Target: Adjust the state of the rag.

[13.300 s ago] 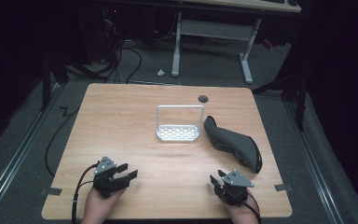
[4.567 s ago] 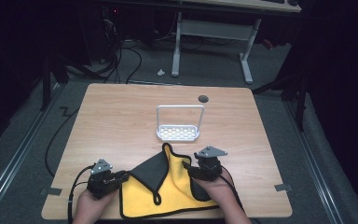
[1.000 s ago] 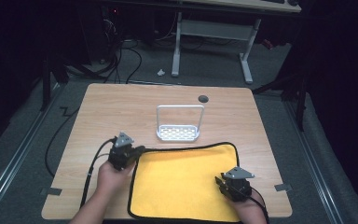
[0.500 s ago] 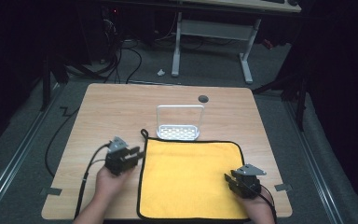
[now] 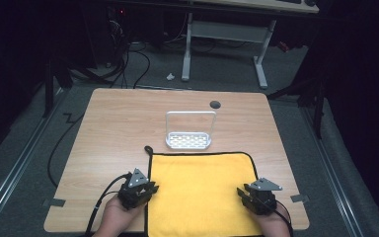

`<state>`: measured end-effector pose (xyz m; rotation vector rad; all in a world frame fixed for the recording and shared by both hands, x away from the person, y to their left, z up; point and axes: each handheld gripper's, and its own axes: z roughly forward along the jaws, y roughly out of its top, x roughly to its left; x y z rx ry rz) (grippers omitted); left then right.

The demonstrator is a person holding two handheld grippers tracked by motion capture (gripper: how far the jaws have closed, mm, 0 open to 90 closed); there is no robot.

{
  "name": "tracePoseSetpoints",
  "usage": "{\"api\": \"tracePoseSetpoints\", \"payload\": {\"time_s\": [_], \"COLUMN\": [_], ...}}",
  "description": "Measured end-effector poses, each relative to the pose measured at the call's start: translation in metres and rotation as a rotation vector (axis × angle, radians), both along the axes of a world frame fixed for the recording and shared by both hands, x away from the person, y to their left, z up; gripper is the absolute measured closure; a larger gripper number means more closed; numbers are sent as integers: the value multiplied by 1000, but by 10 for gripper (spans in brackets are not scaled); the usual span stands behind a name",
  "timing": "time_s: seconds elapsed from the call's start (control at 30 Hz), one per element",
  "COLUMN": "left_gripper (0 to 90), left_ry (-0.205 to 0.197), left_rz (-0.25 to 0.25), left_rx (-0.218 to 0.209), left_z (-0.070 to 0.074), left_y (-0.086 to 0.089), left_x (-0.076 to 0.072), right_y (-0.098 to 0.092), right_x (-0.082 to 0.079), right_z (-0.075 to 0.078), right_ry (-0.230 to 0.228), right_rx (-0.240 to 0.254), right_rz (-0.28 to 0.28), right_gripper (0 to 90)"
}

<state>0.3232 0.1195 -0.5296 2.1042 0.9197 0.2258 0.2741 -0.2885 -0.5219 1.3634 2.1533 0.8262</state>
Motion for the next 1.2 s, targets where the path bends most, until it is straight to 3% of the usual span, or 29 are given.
{"api": "tracePoseSetpoints", "payload": {"time_s": [0.1,0.13,0.23,0.33,0.5,0.57,0.67,0.8,0.9,0.97,1.0,1.03,1.2], "left_gripper": [700,683,633,589,501,494,491,490,491,517,557,608,803], "left_ry": [-10,-10,-19,-30,-2,20,34,16,13,-1,-24,-42,-40], "left_rz": [31,39,91,124,152,156,146,164,184,186,190,194,170], "left_rx": [-55,-64,-83,-88,-97,-117,-106,-44,-48,-28,9,17,17], "left_z": [1,1,3,7,9,7,5,1,0,-2,-3,-4,-4], "left_y": [10,11,15,17,9,7,0,-6,-6,-8,-9,-10,-12], "left_x": [10,12,32,53,86,93,97,98,101,101,99,97,94], "right_y": [9,16,34,60,109,130,157,184,198,207,210,214,233], "right_x": [0,1,4,7,8,7,5,4,2,1,0,-1,-3], "right_z": [6,11,17,19,23,23,19,13,11,9,9,8,5], "right_ry": [-39,-61,-99,-103,-110,-104,-100,-83,-71,-63,-61,-52,-31], "right_rx": [23,45,46,37,45,54,42,35,47,64,65,68,104], "right_rz": [25,37,65,113,228,277,338,393,420,434,441,447,473], "right_gripper": [619,611,598,593,573,565,556,549,539,525,518,513,458]}}
